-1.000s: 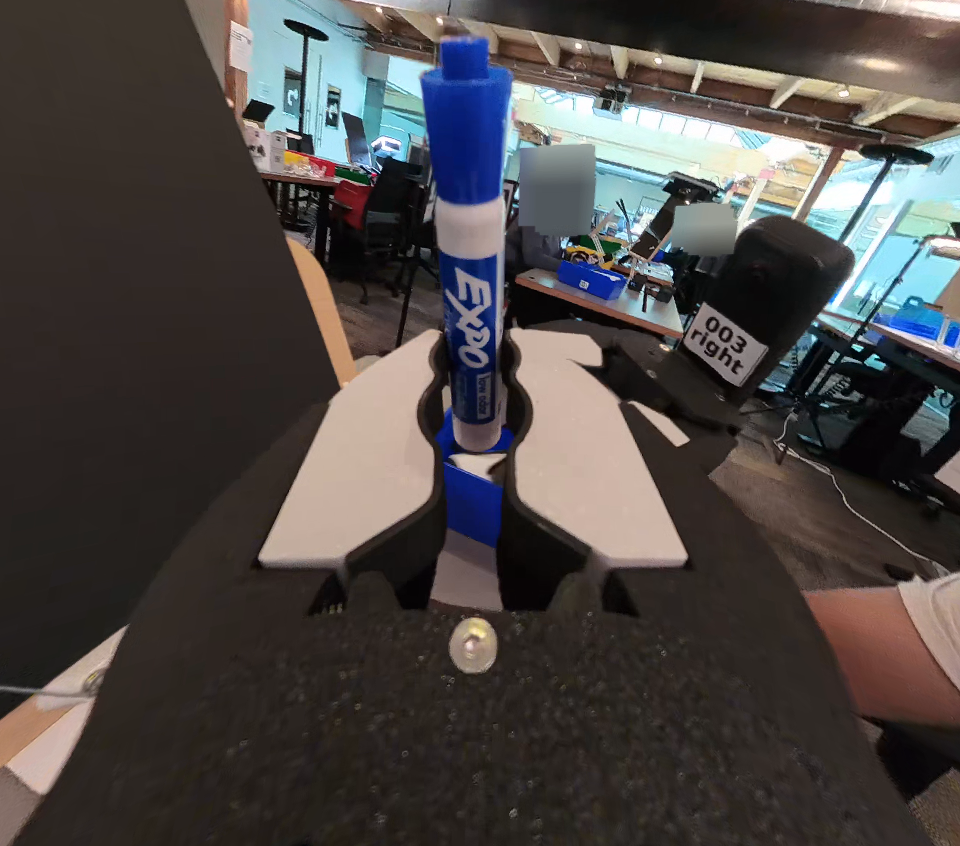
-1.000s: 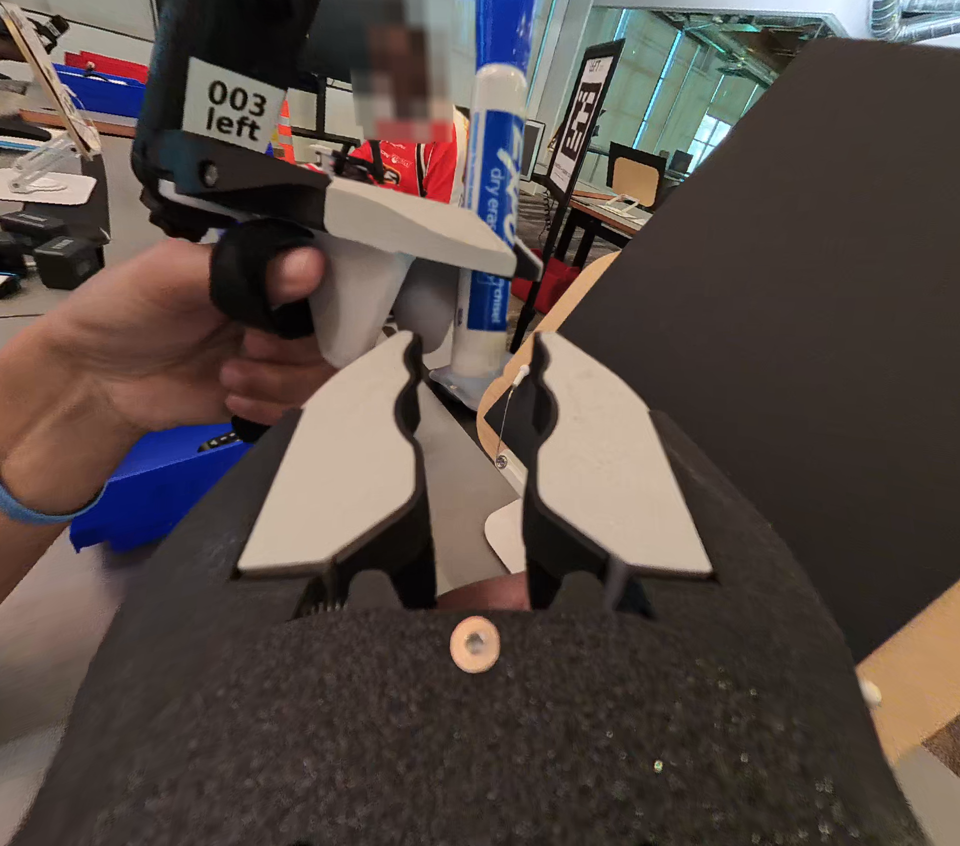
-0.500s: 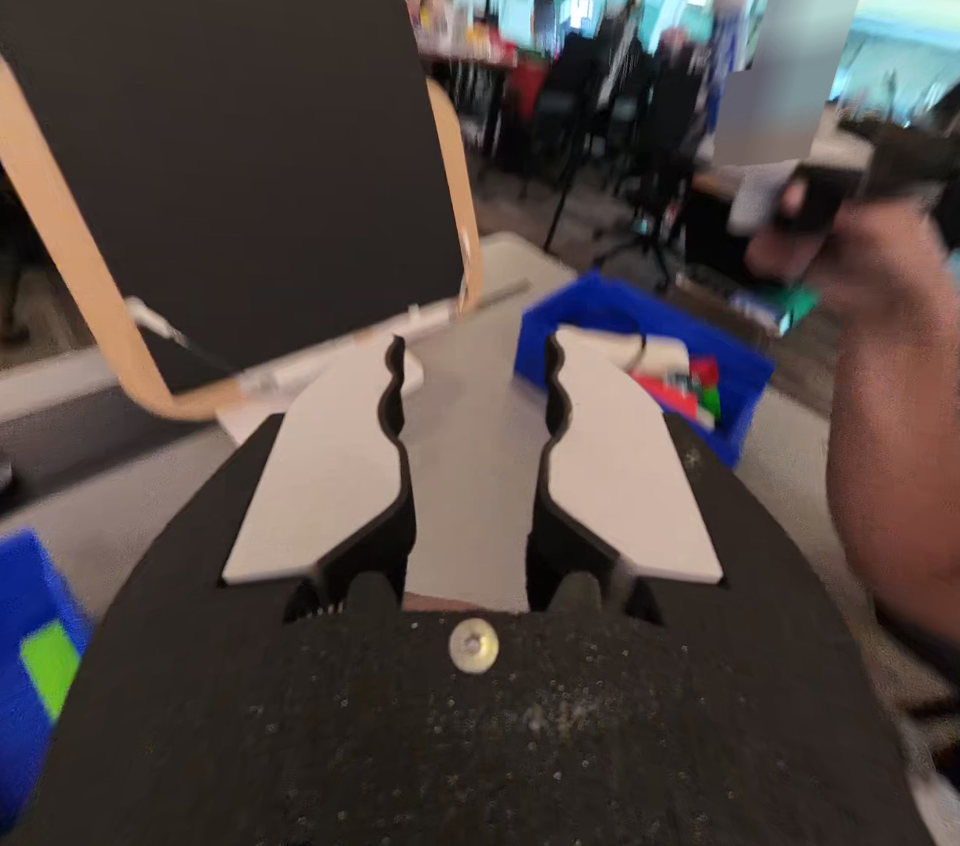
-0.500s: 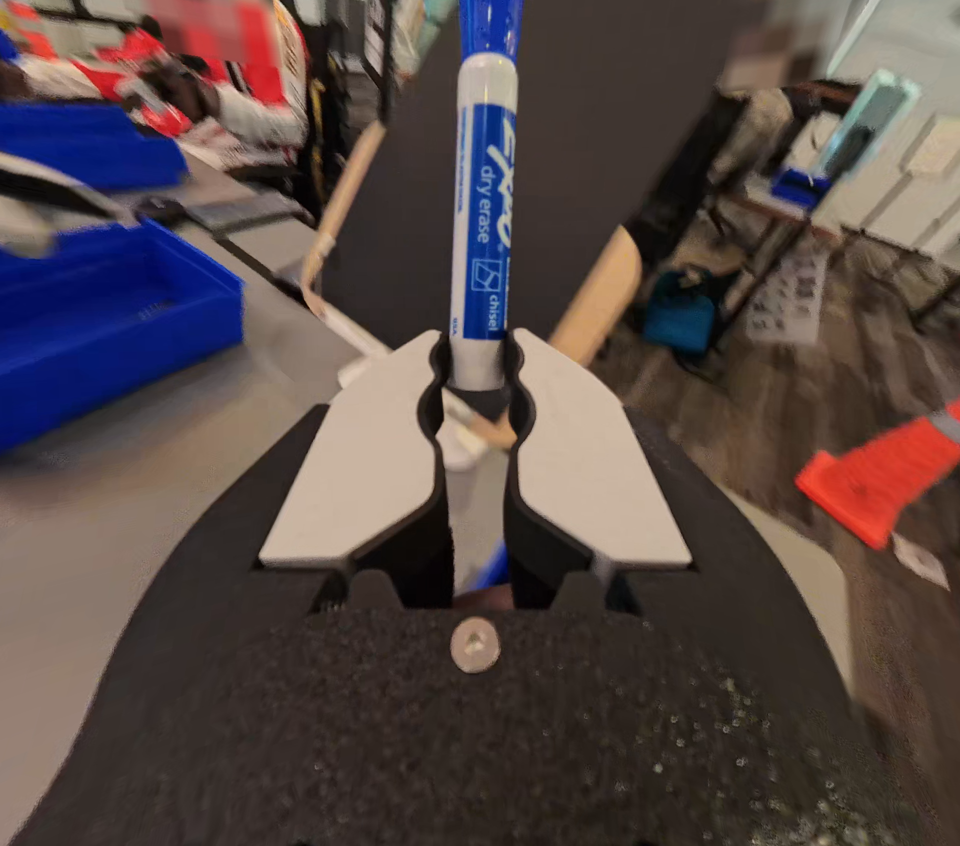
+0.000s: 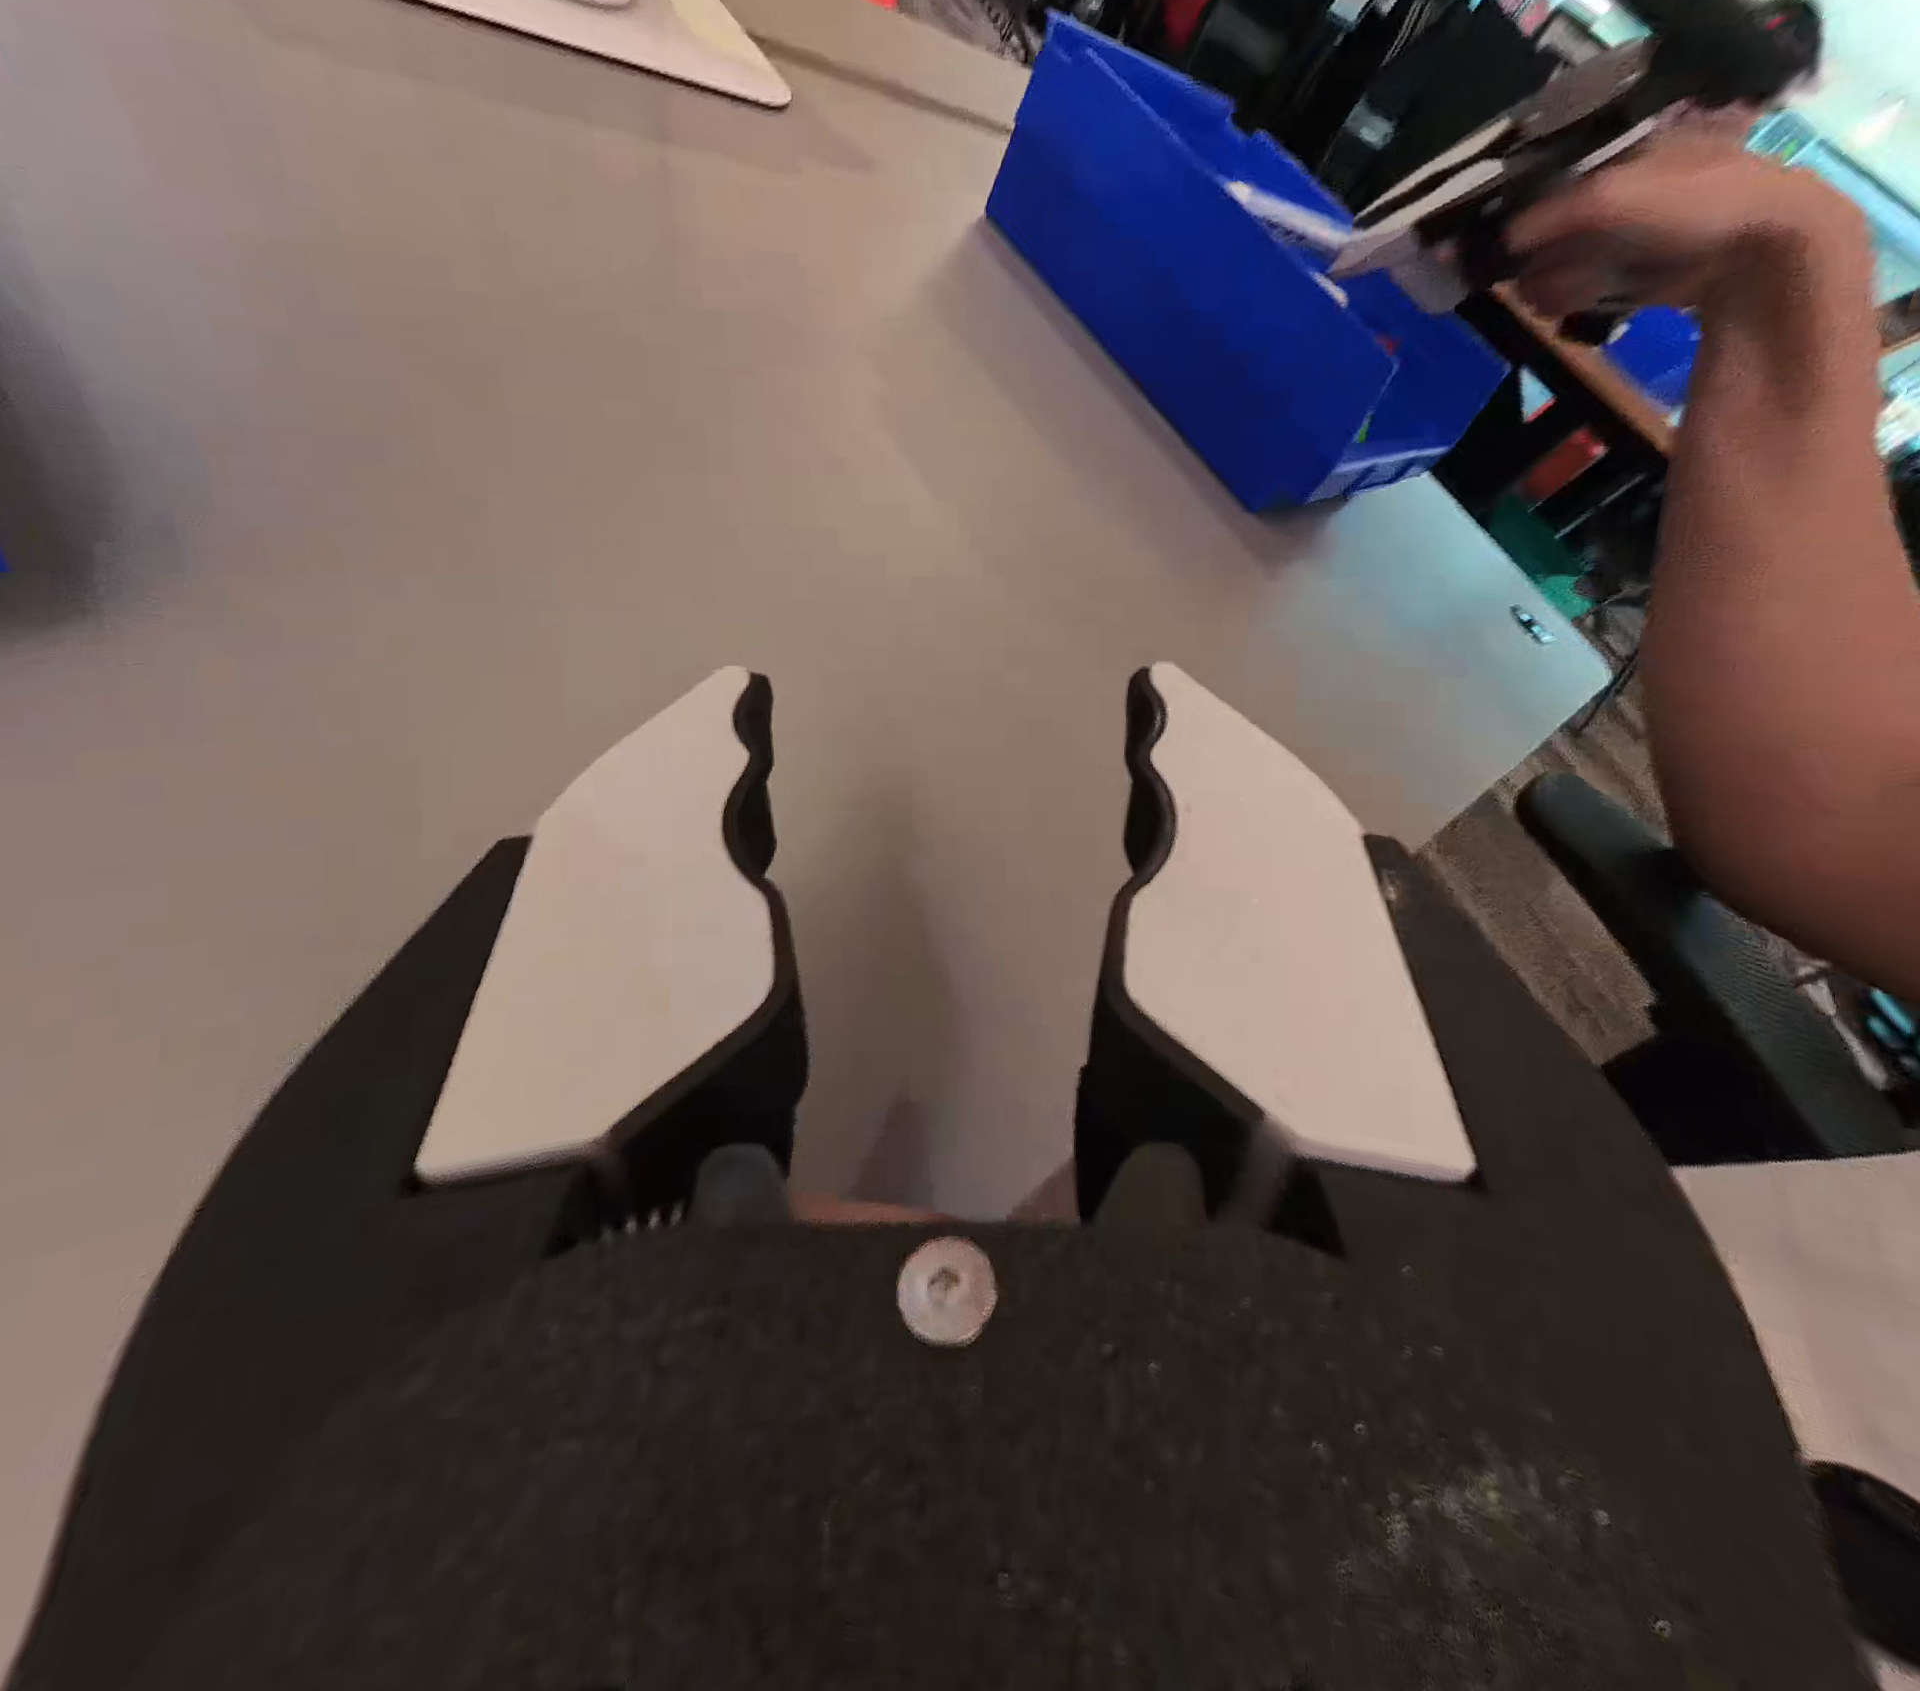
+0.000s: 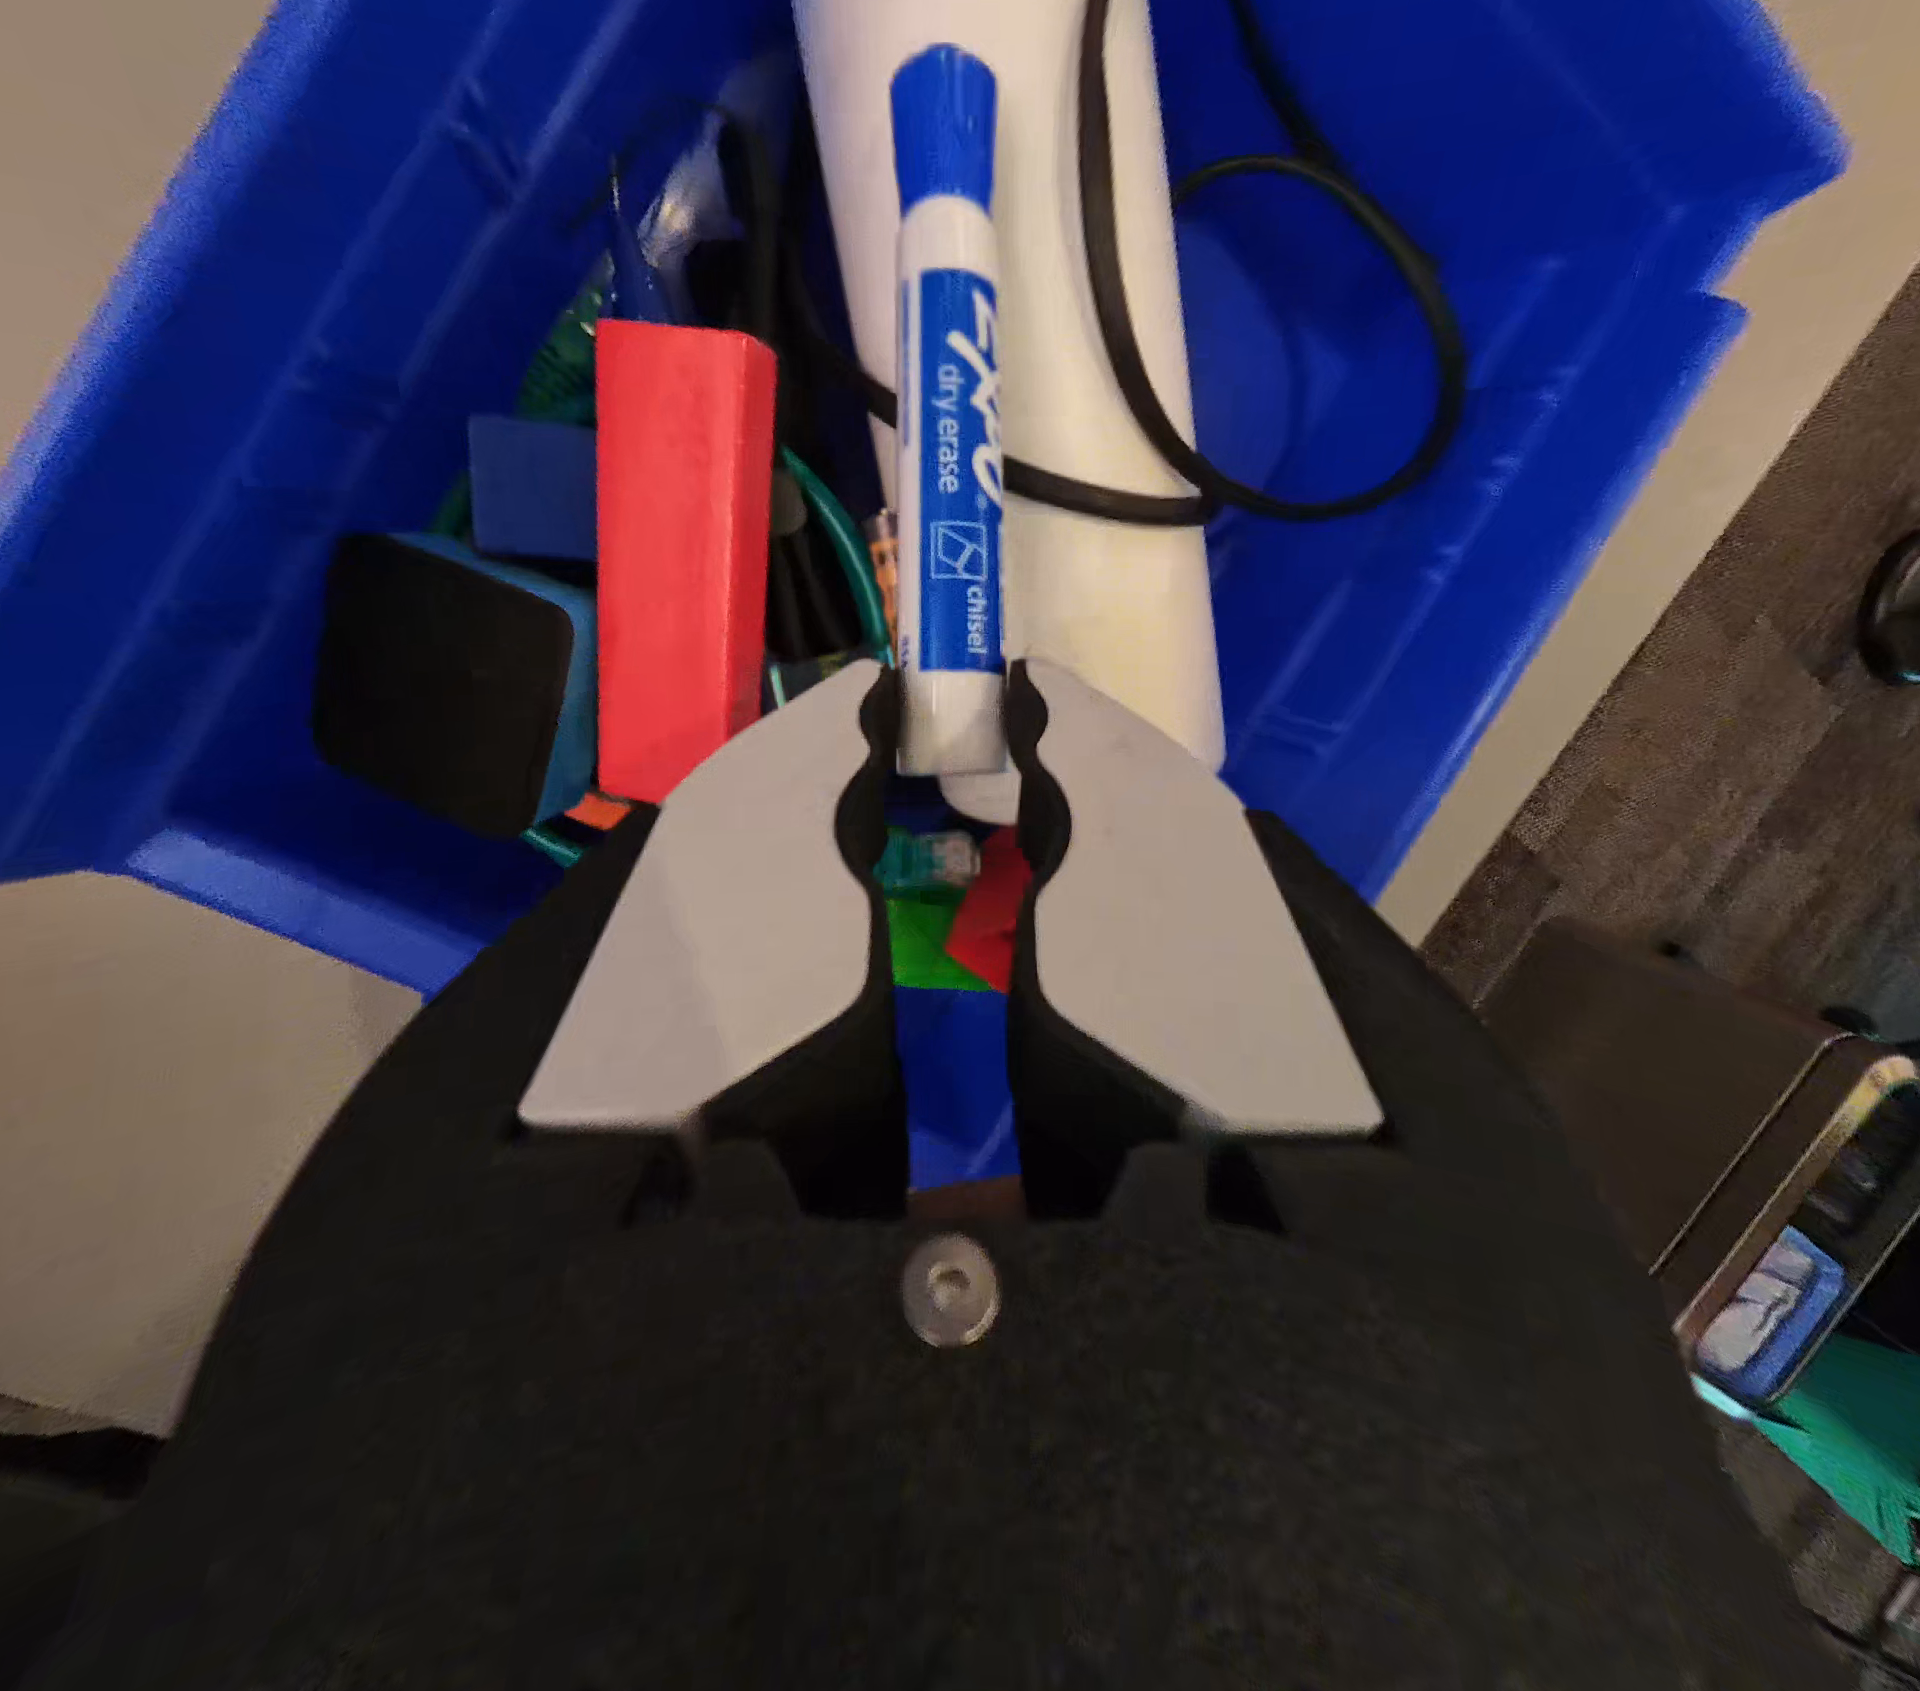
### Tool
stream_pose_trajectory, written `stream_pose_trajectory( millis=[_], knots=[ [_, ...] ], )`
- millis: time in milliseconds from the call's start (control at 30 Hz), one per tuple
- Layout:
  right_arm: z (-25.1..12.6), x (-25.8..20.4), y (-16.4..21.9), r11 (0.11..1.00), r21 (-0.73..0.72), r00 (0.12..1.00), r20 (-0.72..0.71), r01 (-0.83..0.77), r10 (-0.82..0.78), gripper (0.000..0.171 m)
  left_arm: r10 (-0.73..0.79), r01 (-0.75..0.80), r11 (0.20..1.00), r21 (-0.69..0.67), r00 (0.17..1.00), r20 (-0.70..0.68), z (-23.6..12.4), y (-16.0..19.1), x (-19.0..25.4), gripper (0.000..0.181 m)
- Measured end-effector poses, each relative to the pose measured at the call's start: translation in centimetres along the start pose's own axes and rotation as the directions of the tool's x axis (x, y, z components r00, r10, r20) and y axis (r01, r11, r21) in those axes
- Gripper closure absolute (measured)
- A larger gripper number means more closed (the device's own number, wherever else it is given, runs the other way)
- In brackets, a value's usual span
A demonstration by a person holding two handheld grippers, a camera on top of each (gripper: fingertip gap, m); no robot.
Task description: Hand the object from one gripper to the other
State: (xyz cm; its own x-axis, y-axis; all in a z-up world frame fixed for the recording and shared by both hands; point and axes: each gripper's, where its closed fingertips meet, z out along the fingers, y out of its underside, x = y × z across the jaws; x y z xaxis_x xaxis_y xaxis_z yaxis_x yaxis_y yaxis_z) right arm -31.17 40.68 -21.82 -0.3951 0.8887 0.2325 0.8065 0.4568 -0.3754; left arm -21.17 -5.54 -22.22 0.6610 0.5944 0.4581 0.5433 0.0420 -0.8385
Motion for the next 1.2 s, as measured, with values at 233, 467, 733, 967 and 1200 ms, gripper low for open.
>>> stream_pose_trajectory(
  millis=[233,467,733,967,1200],
  knots=[
    [1.7,0.2,-0.2,0.999,-0.008,0.999,-0.006,-0.046,0.046,0.149,0.069,-0.077,0.995,0.059,0.990,0.127,-1.5,-0.9,-1.0,0.116],
    [0.3,1.2,0.8,0.995,0.028,0.995,-0.027,-0.099,0.100,0.135,0.039,-0.039,0.999,-0.005,0.988,0.151,-0.9,0.1,-1.4,0.122],
    [-8.6,-11.9,-7.2,0.740,0.610,0.946,0.303,-0.284,0.113,0.130,-0.109,0.118,0.991,-0.056,0.984,0.143,-1.0,0.7,-3.7,0.123],
    [-5.2,-27.3,-1.6,0.665,0.658,0.872,0.490,-0.352,-0.024,0.135,0.013,-0.004,0.999,-0.038,0.972,0.233,-3.5,-2.4,-6.7,0.128],
    [-4.9,-27.8,-1.6,0.654,0.680,0.881,0.471,-0.332,-0.043,0.134,0.281,-0.086,0.937,-0.339,0.760,0.585,-5.0,-10.6,-17.0,0.102]
  ],
)
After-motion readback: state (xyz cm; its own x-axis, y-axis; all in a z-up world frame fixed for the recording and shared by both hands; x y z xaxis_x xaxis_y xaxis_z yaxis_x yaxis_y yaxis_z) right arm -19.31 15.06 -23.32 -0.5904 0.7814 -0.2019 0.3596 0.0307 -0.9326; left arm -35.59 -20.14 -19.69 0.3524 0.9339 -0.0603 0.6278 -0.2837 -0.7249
